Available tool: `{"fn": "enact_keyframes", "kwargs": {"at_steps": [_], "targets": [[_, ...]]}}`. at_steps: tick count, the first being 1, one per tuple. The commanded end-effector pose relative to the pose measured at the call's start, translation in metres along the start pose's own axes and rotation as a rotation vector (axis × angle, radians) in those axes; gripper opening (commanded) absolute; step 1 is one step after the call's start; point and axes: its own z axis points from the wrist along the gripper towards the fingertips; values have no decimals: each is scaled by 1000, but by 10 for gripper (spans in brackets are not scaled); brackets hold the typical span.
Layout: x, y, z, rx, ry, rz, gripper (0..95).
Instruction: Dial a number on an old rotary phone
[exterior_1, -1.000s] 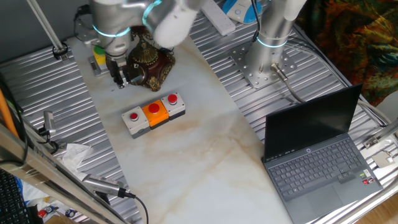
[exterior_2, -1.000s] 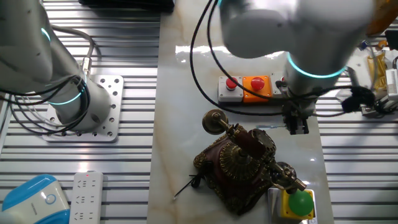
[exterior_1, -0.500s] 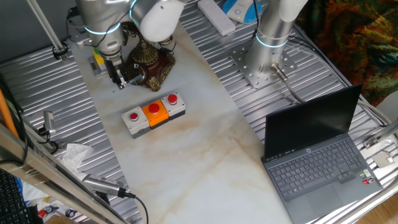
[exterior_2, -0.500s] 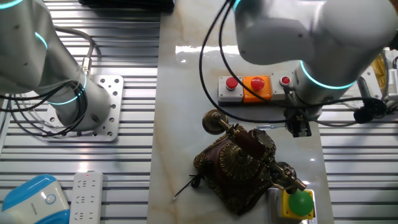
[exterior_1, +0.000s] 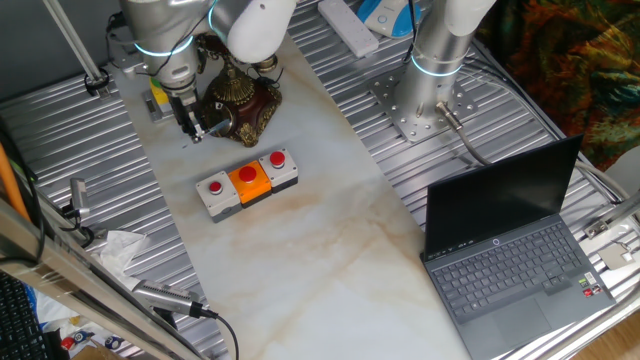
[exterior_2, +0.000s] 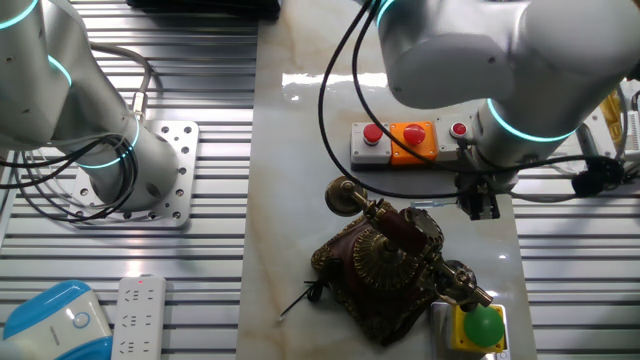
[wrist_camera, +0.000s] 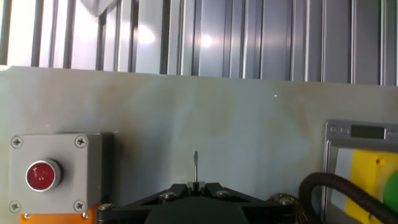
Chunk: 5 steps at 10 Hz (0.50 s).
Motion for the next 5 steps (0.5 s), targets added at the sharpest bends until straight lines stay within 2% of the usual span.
{"fn": "enact_keyframes", "kwargs": {"at_steps": [1, 4, 5], "targets": [[2, -1, -1, -35, -46, 112, 0], [2, -1, -1, -44, -41, 141, 0], [2, -1, -2, -43, -28, 139, 0]]}}
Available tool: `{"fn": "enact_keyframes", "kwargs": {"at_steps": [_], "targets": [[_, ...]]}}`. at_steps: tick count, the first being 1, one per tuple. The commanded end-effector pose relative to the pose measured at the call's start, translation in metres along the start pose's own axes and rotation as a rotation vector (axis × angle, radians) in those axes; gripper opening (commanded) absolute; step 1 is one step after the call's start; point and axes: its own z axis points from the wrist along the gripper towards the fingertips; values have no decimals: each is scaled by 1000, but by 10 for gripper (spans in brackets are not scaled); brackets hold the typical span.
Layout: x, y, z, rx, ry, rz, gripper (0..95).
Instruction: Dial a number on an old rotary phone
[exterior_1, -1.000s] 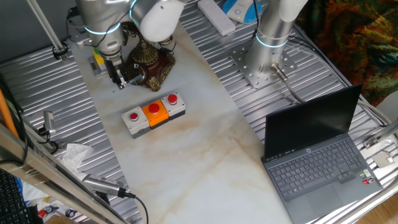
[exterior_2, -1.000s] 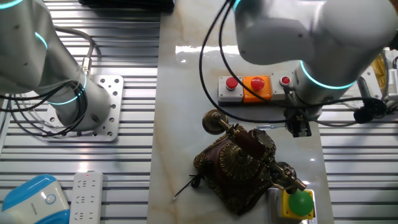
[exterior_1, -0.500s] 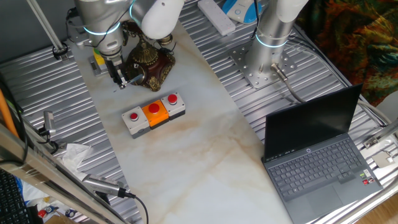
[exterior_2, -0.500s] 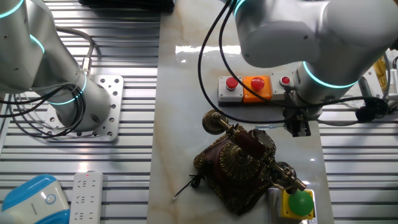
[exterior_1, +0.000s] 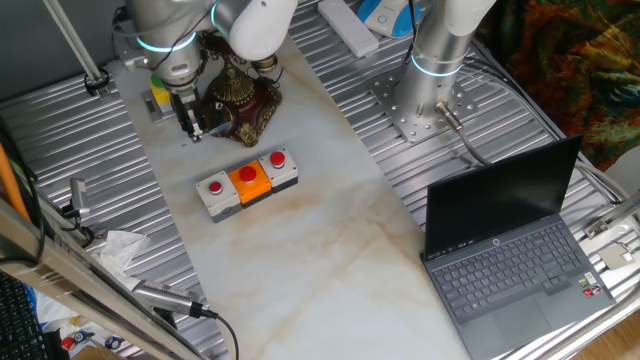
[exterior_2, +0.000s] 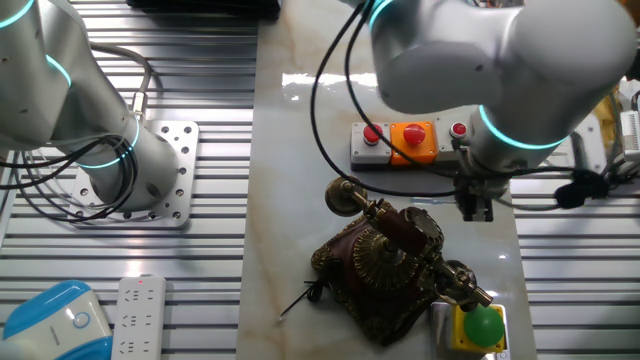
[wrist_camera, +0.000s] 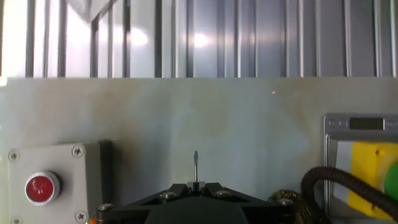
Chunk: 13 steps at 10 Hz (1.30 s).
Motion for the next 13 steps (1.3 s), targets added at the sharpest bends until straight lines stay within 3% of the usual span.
{"fn": "enact_keyframes", "kwargs": {"at_steps": [1, 2, 13], "targets": [[-1, 0, 0, 1, 24, 3, 0], [-1, 0, 0, 2, 26, 1, 190], [-1, 0, 0, 3, 41, -3, 190]]}}
